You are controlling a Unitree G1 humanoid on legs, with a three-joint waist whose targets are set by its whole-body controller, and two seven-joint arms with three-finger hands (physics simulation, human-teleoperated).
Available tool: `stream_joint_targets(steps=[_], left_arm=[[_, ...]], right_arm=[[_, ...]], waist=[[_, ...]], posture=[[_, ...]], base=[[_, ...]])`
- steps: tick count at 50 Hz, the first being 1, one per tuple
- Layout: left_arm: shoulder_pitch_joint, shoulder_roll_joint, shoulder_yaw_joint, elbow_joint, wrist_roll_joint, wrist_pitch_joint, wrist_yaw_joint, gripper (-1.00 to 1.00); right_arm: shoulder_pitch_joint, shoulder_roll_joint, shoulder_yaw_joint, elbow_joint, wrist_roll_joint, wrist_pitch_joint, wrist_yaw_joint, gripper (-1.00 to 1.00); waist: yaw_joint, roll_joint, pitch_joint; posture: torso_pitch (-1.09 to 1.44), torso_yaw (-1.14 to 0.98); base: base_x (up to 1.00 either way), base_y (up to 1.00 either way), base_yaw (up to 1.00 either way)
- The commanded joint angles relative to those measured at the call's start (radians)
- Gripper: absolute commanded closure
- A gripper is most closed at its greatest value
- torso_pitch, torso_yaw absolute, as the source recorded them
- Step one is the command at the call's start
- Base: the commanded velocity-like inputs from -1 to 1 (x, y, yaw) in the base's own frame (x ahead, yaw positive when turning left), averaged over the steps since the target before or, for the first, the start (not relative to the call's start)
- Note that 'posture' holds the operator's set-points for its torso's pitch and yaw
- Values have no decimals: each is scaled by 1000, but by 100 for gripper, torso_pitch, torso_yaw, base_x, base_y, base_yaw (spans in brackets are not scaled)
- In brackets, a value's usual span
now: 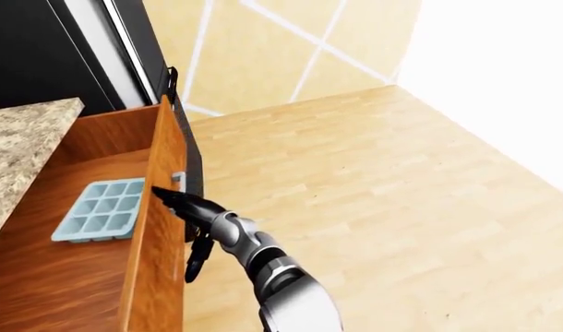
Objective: Close the right drawer.
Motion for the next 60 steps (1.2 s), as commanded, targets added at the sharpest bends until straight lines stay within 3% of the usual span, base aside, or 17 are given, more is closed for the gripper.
stream_joint_targets(steps=[1, 49, 54, 60], left_arm=[[-4, 12, 14, -25, 2, -16, 1, -100], [-6, -24, 38, -25, -28, 1, -37, -100], [0, -9, 32, -25, -22, -10, -23, -100], [2, -8, 15, -25, -3, -13, -21, -100]], right_arm=[[-42, 47, 24, -46, -22, -108, 49, -100], [-27, 136, 43, -32, -141, -103, 114, -100], [-111, 79, -15, -43, -62, -104, 106, -100], [-279, -92, -88, -87, 128, -100, 115, -100]], waist=[[11, 11, -20], [1, 26, -24], [-2, 26, -24], [9, 16, -16]], posture=[[0, 0], [0, 0], [0, 0], [0, 0]], base=[[0, 0, 0], [0, 0, 0], [0, 0, 0], [0, 0, 0]])
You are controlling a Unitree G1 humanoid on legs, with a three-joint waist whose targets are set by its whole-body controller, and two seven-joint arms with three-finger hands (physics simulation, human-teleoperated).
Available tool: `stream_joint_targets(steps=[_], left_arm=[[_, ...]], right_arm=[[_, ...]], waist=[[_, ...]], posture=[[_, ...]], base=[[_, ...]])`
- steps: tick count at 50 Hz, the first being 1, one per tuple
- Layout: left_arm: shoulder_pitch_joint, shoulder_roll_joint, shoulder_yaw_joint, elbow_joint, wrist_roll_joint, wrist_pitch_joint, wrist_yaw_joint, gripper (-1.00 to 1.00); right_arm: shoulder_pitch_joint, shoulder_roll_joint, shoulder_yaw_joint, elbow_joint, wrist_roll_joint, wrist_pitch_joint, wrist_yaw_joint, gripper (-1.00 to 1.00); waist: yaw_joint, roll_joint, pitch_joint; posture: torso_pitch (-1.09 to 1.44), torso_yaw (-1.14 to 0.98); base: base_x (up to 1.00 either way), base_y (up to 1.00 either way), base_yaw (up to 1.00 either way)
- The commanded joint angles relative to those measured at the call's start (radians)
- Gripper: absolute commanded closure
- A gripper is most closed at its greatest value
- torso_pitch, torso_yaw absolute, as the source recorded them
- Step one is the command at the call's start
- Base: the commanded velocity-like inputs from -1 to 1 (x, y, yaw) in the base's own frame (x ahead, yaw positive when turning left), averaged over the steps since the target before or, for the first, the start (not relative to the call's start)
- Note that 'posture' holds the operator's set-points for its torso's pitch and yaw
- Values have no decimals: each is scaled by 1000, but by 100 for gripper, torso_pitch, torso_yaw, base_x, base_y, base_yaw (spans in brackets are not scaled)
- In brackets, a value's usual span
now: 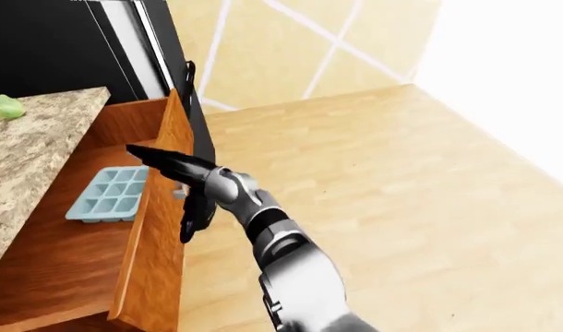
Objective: Close the right drawer.
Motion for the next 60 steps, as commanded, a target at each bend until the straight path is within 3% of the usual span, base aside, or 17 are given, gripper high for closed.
stream_joint_targets(steps=[1, 6, 12, 20, 28, 33, 38, 46, 51, 56, 60], left_arm=[[-5, 8, 12, -28, 10, -17, -2, -100], [-3, 4, 7, -28, 21, -18, -7, -100], [-1, -24, 1, -28, 29, -6, -32, -100], [-4, -41, -4, -28, 38, 5, -49, -100], [-6, -26, -8, -28, 42, 5, -36, -100], [-10, -22, -14, -28, 49, 10, -32, -100], [-11, -17, -25, -28, 61, 12, -28, -100], [-24, -48, -41, -28, 88, 33, -57, -100], [-109, -67, -61, -28, 120, 109, -66, -100], [-273, -4, -99, -28, 137, 204, 3, -100], [-336, -98, -126, -28, 183, 295, -67, -100]], right_arm=[[-71, -50, -17, -61, 102, -25, -31, -100], [-161, -191, -45, -135, 241, 7, -35, -100], [-125, -290, -26, -365, 328, 118, -49, -100], [283, -310, 2, -1231, 378, 531, -29, -100], [629, -327, -50, -1756, 394, 723, -92, -100], [898, -322, -102, -2008, 446, 703, -177, -100], [1012, -322, -162, -2053, 519, 660, -238, -100], [1041, -336, -193, -2066, 568, 642, -275, -100], [1040, -339, -193, -2048, 578, 637, -281, -100], [1042, -341, -196, -2039, 589, 632, -285, -100], [1041, -342, -196, -2038, 593, 632, -283, -100]], waist=[[-2, 8, -21], [4, -2, -25], [3, -7, -28], [14, -19, -24], [16, -21, -30], [18, -23, -31], [12, -23, -36], [7, -23, -39], [6, -25, -42], [5, -25, -45], [3, -23, -46]], posture=[[0, 0], [0, 0], [0, 0], [0, 0], [0, 0], [0, 0], [0, 0], [0, 0], [0, 0], [0, 0], [0, 0]], base=[[0, 0, 0], [0, 0, 0], [0, 0, 0], [0, 0, 0], [0, 0, 0], [0, 0, 0], [0, 0, 0], [0, 0, 0], [0, 0, 0], [0, 0, 0], [0, 0, 0]])
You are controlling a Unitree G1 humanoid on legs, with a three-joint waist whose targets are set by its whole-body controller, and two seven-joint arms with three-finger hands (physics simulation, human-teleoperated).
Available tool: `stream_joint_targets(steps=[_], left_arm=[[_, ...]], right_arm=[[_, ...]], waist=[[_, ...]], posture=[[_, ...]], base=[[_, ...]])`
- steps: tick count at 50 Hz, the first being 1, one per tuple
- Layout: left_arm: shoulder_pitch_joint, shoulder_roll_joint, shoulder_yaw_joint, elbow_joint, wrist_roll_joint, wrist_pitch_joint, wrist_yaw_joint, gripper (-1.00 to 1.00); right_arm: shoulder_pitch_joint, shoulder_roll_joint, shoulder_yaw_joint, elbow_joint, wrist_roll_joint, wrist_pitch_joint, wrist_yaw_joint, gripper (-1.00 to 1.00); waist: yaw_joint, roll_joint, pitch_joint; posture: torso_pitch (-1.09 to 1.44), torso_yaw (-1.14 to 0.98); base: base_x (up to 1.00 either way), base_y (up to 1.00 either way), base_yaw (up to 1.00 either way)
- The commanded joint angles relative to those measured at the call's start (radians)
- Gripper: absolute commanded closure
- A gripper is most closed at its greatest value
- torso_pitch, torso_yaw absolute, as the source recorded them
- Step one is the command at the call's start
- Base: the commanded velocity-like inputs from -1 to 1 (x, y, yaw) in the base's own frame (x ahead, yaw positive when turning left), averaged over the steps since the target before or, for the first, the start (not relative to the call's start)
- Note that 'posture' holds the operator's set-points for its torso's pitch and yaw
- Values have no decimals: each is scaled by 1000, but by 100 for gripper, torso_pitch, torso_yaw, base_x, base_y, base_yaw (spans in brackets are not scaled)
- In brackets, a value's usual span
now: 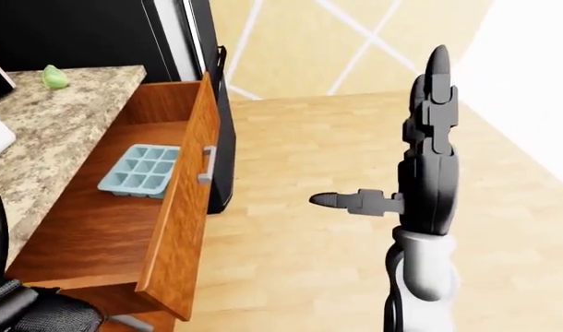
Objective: Close the right drawer.
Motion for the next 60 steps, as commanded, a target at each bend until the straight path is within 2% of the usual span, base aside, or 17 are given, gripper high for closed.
stream_joint_targets(steps=[1, 5, 7, 14, 17, 31, 50, 58, 60], left_arm=[[-15, -39, 0, -15, 40, 44, -56, -100], [-3, -114, 2, -15, 63, 63, -126, -100], [8, -163, -33, -15, 108, 73, -169, -100], [43, -315, -67, -16, 175, 124, -315, -100], [59, -354, -80, 18, 198, 105, -360, -100], [126, -357, -164, 150, 261, 7, -406, -100], [158, -342, -247, 308, 301, -120, -391, -100], [188, -328, -332, 416, 336, -197, -377, -100], [178, -327, -330, 440, 324, -194, -371, -100]], right_arm=[[-18, -6, -4, -27, 4, -28, -4, -100], [-17, -4, 1, -18, 4, -33, -2, -100], [-16, -4, 4, -16, 2, -35, -1, -100], [-20, -2, 10, -6, -2, -36, 0, -100], [-20, -2, 10, -2, -2, -38, 0, -100], [-15, -1, 10, 16, 0, -55, 0, -100], [-13, 1, 13, 28, -1, -66, 4, -100], [-16, 2, 18, 28, -5, -61, 5, -100], [-16, 2, 17, 28, -4, -61, 4, -100]], waist=[[2, -2, -12], [0, -3, -11], [-1, -4, -11], [0, -14, -10], [1, -17, -10], [3, -22, -11], [3, -22, -13], [3, -23, -14], [4, -23, -15]], posture=[[0, 0], [0, 0], [0, 0], [0, 0], [0, 0], [0, 0], [0, 0], [0, 0], [0, 0]], base=[[0, 0, 0], [0, 0, 0], [0, 0, 0], [0, 0, 0], [0, 0, 0], [0, 0, 0], [0, 0, 0], [0, 0, 0], [0, 0, 0]])
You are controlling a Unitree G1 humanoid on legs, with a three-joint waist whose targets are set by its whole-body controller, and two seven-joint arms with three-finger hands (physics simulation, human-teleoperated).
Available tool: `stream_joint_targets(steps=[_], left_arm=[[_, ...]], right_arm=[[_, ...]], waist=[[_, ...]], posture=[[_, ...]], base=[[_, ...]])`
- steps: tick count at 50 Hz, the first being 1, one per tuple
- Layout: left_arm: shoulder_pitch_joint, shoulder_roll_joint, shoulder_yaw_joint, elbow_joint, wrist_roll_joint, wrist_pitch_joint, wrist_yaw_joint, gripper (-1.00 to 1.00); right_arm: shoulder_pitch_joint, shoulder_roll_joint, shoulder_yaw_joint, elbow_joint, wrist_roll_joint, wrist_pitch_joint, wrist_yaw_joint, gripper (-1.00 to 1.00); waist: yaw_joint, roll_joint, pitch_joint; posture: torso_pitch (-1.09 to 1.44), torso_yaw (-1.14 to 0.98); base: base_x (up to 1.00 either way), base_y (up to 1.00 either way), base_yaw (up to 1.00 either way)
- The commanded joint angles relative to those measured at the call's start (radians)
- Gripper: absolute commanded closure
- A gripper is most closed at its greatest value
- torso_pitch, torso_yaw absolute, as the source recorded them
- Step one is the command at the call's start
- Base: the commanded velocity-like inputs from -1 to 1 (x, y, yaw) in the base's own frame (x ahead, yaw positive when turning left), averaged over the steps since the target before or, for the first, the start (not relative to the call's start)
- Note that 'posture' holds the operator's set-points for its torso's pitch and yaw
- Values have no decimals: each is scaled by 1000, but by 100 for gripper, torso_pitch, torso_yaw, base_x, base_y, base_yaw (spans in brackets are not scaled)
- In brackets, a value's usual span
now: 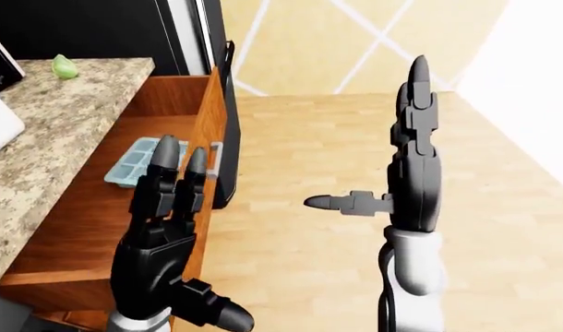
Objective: Close the right drawer.
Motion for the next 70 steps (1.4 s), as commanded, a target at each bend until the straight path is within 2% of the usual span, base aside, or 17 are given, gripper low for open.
stream_joint_targets(steps=[1, 4, 13, 17, 20, 30, 37, 45, 57, 67, 70], left_arm=[[-17, -3, 6, -19, -15, -25, 6, -100], [-12, -6, -3, 21, -38, -31, 5, -100], [-10, -7, -56, 136, -1, -82, 2, -100], [-31, -16, -48, 190, -23, -82, -12, -100], [-30, -21, -66, 220, -3, -89, -19, -100], [-66, -52, -76, 383, -9, -99, -69, -100], [-62, -63, -79, 413, -9, -99, -67, -100], [-66, -93, -61, 484, 36, -165, 54, -100], [-93, -121, -19, 562, 62, -143, 157, -100], [-135, -146, 49, 635, 46, -102, 213, -100], [-148, -155, 76, 642, 50, -84, 258, -100]], right_arm=[[-18, -6, -5, -35, 1, -23, -5, -100], [-17, -6, -3, -30, 0, -26, -5, -100], [-16, -5, -1, -17, 1, -39, -3, -100], [-16, -5, -1, -14, 2, -40, -2, -100], [-18, -4, 3, -11, 1, -39, -3, -100], [-15, -2, 5, 11, -2, -58, -6, -100], [-12, -1, 6, 10, -2, -59, -7, -100], [-13, 0, 7, 13, -5, -61, -9, -100], [-12, 0, 5, 16, -3, -68, -12, -100], [-13, 0, 6, 13, -3, -64, -14, -100], [-16, -1, 6, 8, -4, -56, -14, -100]], waist=[[0, -3, -14], [-1, -3, -14], [-1, -4, -15], [0, -5, -17], [-1, -5, -17], [-1, -9, -17], [-2, -11, -18], [-3, -13, -19], [-4, -13, -18], [-7, -12, -18], [-7, -13, -19]], posture=[[0, 0], [0, 0], [0, 0], [0, 0], [0, 0], [0, 0], [0, 0], [0, 0], [0, 0], [0, 0], [0, 0]], base=[[0, 0, 0], [0, 0, 0], [0, 0, 0], [0, 0, 0], [0, 0, 0], [0, 0, 0], [0, 0, 0], [0, 0, 0], [0, 0, 0], [0, 0, 0], [0, 0, 0]])
